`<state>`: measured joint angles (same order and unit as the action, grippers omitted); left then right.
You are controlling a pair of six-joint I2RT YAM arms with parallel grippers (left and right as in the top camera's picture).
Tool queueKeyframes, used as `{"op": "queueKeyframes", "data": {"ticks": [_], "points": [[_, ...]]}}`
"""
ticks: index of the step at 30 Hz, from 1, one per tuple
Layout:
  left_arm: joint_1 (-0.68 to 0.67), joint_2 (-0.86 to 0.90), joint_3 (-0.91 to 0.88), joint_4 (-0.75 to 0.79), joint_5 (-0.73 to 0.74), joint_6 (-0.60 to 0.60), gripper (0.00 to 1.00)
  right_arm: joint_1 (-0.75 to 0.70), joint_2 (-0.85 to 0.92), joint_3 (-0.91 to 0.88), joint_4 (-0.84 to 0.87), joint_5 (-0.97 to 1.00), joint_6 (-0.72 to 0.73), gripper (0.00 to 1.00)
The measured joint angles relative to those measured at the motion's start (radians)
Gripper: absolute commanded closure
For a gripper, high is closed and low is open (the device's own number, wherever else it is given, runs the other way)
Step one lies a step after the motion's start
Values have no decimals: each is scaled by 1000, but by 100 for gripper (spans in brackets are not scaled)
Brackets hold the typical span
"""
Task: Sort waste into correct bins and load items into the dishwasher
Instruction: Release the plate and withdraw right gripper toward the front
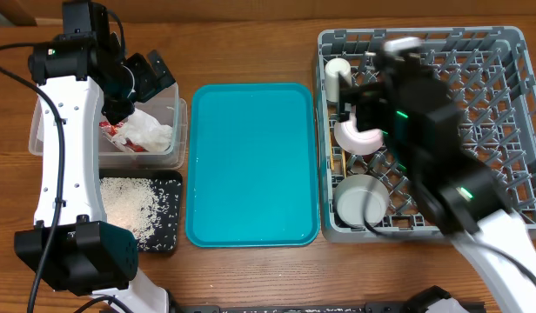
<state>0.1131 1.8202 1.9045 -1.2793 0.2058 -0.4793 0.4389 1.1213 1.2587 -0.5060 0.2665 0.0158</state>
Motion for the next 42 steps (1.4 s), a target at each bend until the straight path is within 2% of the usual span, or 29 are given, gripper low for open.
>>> {"op": "queueKeyframes", "data": {"ticks": [5,16,21,26,38,42], "points": [[0,0,0,0,0,0,0,-60,-153,0,-59,-11,15,0],[0,0,0,0,0,0,0,-341,-460,-2,-248,-203,37,0],[0,0,0,0,0,0,0,-367,-573,-71,-242,-228,37,0],[0,0,0,0,0,0,0,-368,-688,-267,-154,-238,62,0],[0,0,0,0,0,0,0,-377,-928,-846,278,-244,124,0],[0,0,0,0,0,0,0,-394,-1008,-972,345,-249,163,0]]}}
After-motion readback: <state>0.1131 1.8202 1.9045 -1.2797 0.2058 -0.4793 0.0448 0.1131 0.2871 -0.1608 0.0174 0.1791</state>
